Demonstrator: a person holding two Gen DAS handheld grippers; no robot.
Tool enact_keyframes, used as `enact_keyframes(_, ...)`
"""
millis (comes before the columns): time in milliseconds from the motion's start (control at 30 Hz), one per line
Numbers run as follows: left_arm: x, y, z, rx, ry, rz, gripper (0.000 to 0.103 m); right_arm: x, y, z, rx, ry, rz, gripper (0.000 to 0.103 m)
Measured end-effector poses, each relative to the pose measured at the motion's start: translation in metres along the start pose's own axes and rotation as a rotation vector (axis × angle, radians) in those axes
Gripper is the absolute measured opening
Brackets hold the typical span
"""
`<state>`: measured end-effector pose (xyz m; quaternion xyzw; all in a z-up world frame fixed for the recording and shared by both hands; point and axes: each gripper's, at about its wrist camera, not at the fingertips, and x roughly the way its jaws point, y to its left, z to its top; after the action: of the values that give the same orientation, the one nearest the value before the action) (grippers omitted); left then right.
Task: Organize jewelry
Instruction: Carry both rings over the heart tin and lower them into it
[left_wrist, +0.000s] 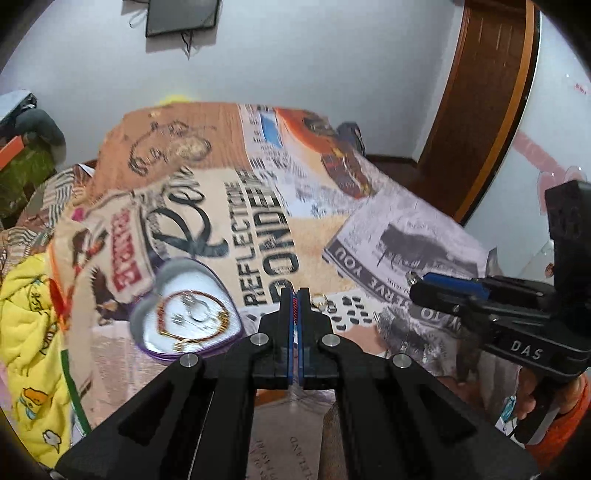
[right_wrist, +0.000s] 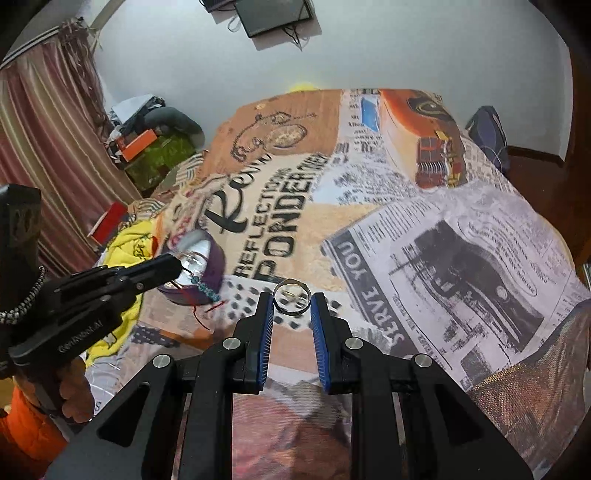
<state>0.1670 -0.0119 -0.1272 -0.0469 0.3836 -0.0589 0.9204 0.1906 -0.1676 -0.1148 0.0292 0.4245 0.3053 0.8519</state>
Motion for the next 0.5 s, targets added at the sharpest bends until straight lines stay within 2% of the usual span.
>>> enact_keyframes(133, -0.022, 0.005, 0.004, 0.005, -0.049, 0.017, 0.000, -0.005, 0.015, 0.006, -0.020, -0.024, 0.014, 0.019)
enact_keyframes(500, -0.054, 0.032, 0.003, 0.005, -0.112, 0.064, 0.000, 0.001, 0.055, 0.019, -0.097, -0.047, 0.051, 0.019)
